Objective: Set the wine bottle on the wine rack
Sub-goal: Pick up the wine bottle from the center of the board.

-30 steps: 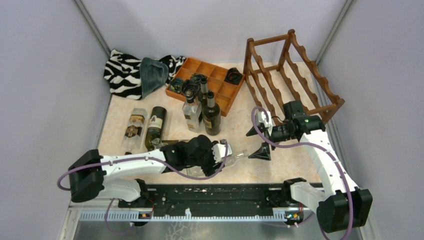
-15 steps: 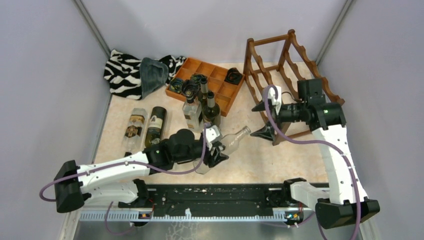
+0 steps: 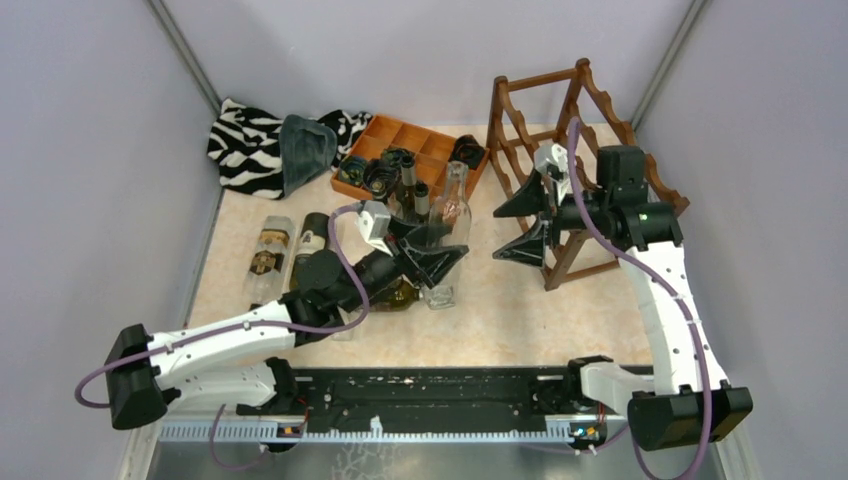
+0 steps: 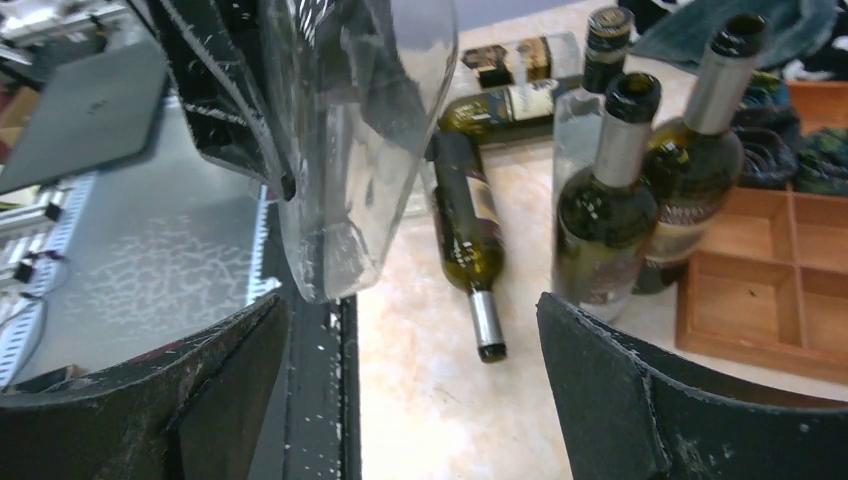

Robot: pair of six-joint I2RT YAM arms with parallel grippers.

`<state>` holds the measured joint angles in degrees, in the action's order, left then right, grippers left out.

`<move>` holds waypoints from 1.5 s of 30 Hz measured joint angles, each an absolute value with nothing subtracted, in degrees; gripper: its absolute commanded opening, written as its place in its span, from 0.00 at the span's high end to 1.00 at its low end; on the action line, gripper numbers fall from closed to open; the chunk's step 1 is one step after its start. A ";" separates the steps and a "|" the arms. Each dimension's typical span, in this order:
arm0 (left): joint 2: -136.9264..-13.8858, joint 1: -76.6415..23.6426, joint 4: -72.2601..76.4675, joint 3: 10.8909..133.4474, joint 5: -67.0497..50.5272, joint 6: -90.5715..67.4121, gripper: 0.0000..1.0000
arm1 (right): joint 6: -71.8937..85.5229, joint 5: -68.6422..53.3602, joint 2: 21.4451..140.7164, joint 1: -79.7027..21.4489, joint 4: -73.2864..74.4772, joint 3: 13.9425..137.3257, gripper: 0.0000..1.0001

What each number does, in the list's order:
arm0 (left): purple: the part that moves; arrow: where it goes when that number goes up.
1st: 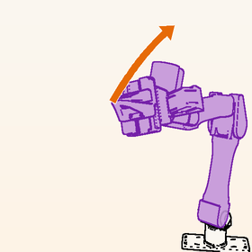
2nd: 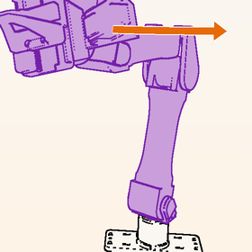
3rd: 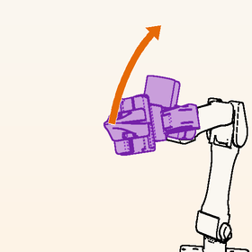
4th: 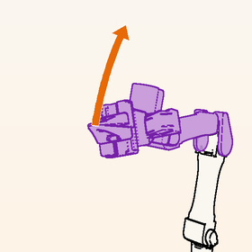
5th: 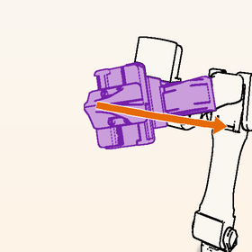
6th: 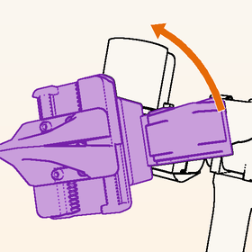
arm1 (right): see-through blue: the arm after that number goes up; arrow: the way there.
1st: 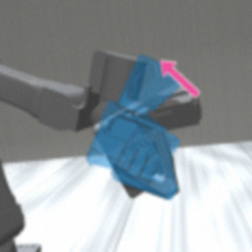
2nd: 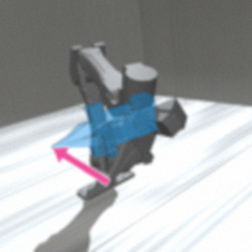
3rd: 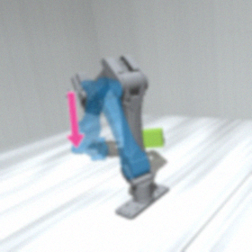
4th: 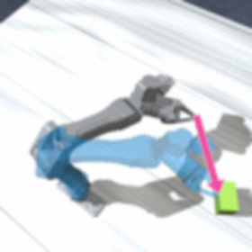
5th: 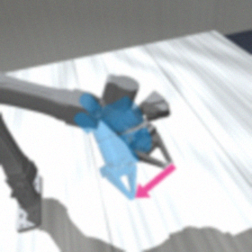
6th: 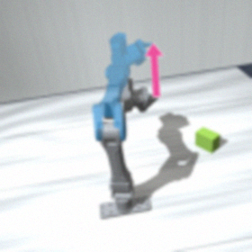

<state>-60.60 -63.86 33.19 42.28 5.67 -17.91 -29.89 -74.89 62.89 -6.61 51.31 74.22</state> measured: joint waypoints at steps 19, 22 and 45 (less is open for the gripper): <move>-76.34 -63.86 65.12 52.34 9.65 -19.27 1.00 | -3.86 -79.44 66.08 -16.71 28.05 71.99 0.15; -77.95 -63.86 67.02 53.52 9.54 -18.76 1.00 | 0.40 -79.81 66.26 -18.09 24.51 71.64 0.22; -79.46 -63.86 70.91 52.97 9.69 -19.49 0.04 | 10.46 -82.96 66.37 -18.13 14.31 67.81 1.00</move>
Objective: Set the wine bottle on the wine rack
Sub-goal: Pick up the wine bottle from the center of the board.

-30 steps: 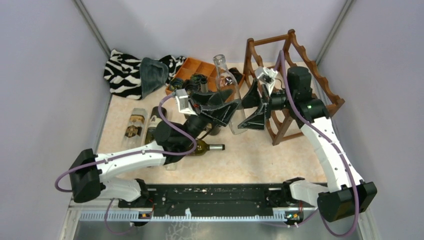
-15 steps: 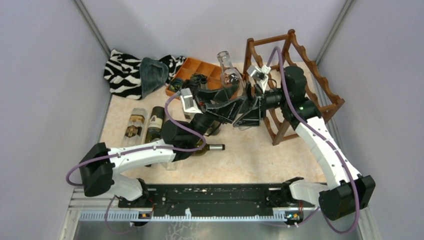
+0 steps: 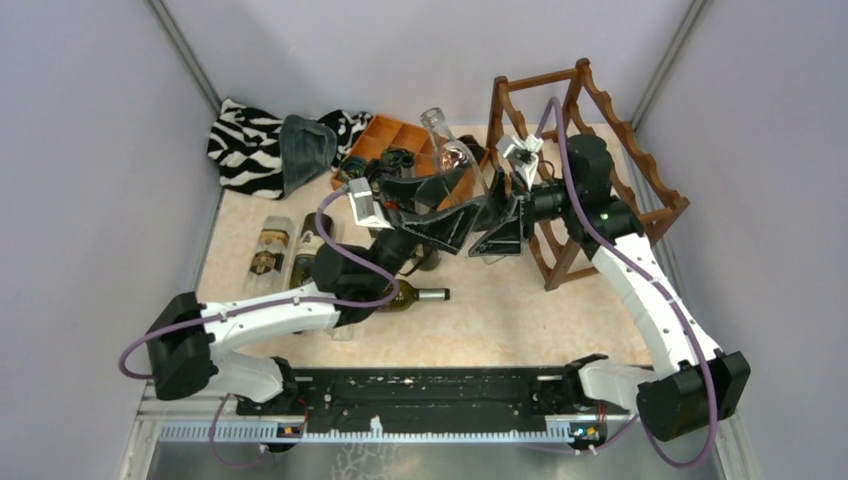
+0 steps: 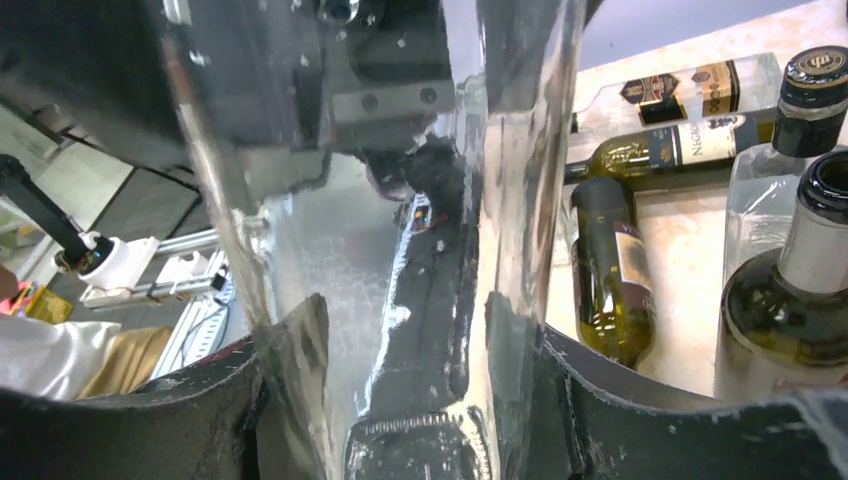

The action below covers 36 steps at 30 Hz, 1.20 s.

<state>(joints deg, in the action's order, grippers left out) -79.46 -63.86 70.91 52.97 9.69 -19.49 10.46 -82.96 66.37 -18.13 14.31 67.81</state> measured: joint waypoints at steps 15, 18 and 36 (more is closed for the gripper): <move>-62.59 -63.20 45.93 47.66 10.26 -20.86 0.02 | -11.49 -75.90 64.36 -16.45 35.77 67.83 1.00; -59.02 -63.22 40.73 46.00 10.00 -21.96 0.02 | -13.19 -73.76 64.25 -15.77 38.04 67.83 1.00; -47.46 -63.22 2.28 55.20 0.40 -23.05 0.05 | -35.90 -63.90 61.89 -15.77 55.92 63.86 1.00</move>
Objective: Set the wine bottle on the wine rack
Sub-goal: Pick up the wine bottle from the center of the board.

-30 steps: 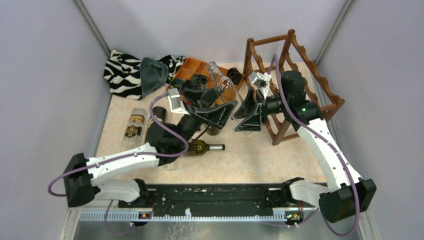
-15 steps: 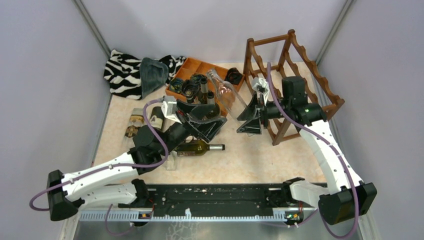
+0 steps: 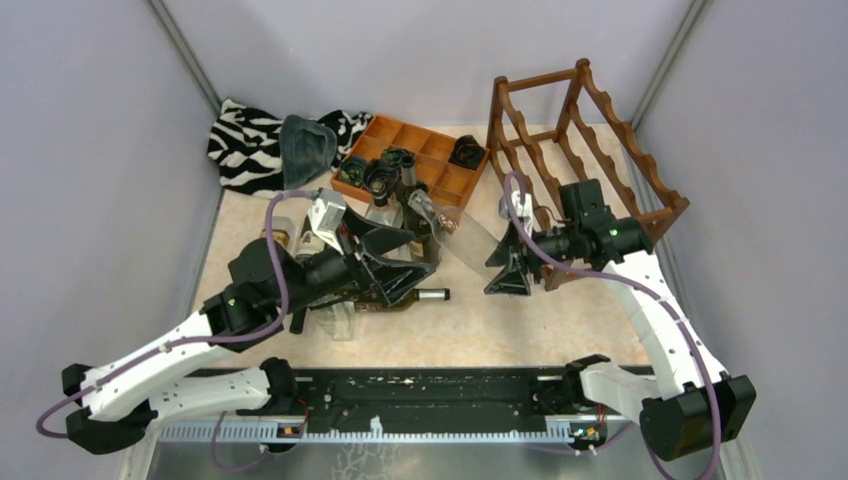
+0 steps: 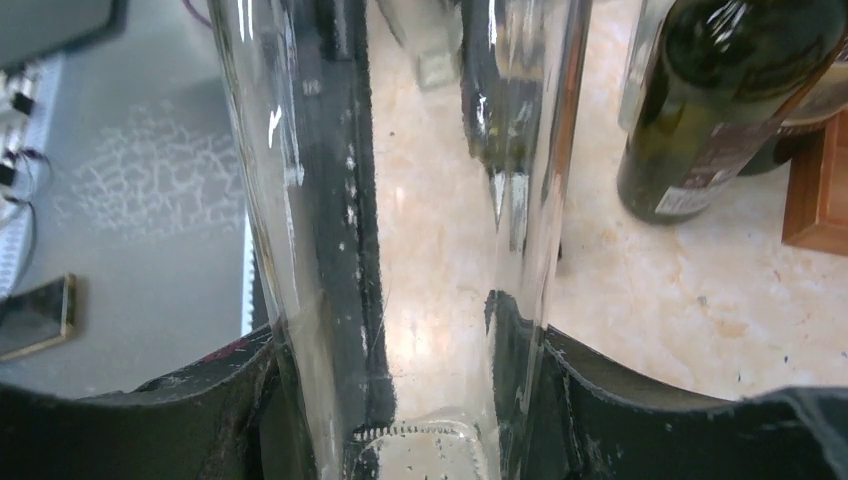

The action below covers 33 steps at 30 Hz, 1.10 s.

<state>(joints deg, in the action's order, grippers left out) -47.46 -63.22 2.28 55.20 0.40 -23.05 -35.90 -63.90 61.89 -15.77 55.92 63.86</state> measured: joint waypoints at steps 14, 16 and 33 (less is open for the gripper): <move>-39.55 -63.22 -20.82 57.23 -3.90 -36.95 0.08 | -56.18 -54.37 57.36 -16.99 67.09 56.88 1.00; -39.09 -63.22 -21.91 56.93 -3.40 -38.61 0.07 | -58.57 -52.58 57.36 -17.26 67.72 56.88 1.00; -47.05 -63.20 -24.86 49.91 -4.82 -44.91 0.06 | -74.11 -40.29 57.36 -21.63 70.30 54.35 1.00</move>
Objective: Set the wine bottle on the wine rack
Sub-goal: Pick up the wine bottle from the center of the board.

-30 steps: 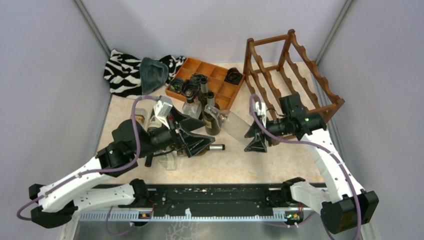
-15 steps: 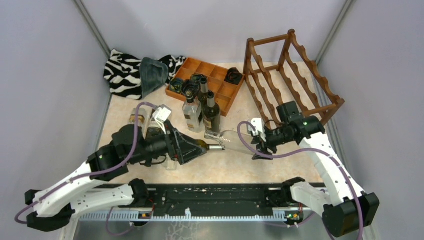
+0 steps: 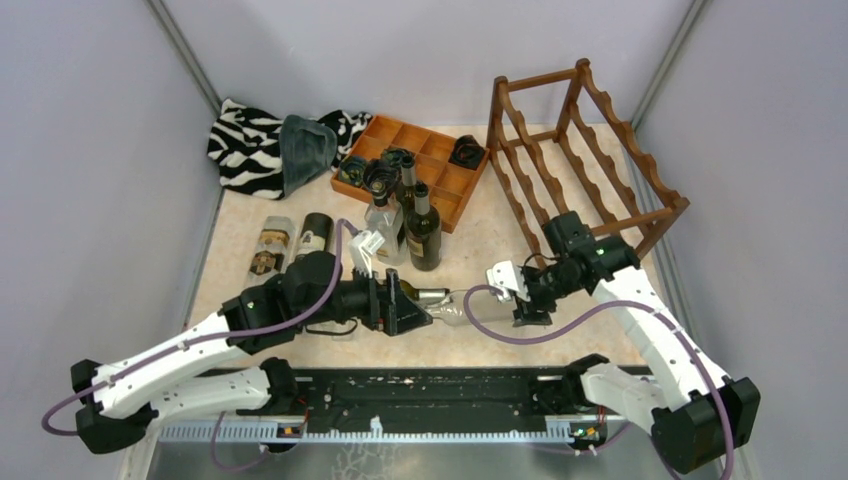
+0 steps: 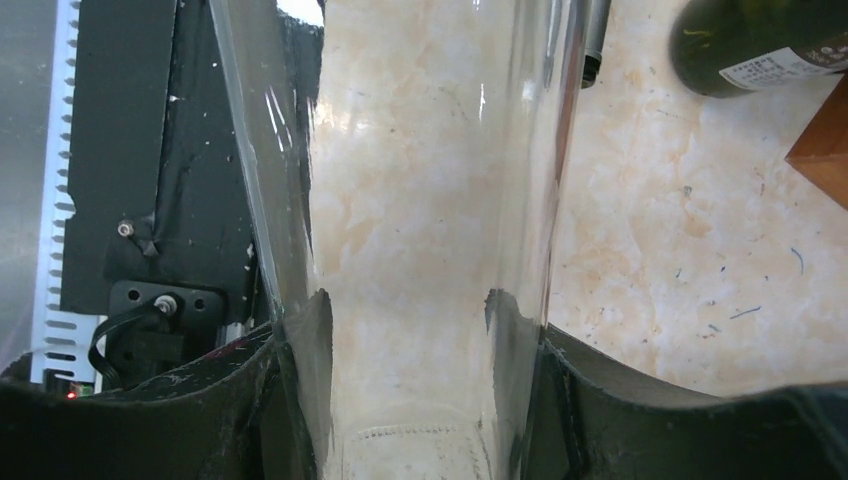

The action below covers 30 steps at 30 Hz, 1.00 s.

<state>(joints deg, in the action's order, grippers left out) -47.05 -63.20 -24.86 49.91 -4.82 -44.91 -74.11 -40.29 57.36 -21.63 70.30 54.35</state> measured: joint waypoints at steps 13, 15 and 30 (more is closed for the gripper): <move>-51.68 -61.69 -18.65 44.66 -11.88 -48.77 0.21 | -76.01 -35.00 59.83 -28.12 68.25 54.30 1.00; -52.53 -61.43 -17.52 44.38 -13.06 -49.32 0.23 | -75.96 -34.17 60.42 -29.17 68.12 54.33 1.00; -56.03 -58.72 -14.85 40.97 -21.65 -49.89 0.41 | -75.53 -30.92 62.46 -32.91 66.85 57.21 1.00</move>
<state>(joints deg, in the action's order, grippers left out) -56.03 -58.72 -14.85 40.97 -21.65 -49.89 -75.53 -30.92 62.46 -32.91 66.85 57.21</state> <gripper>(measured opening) 0.658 0.581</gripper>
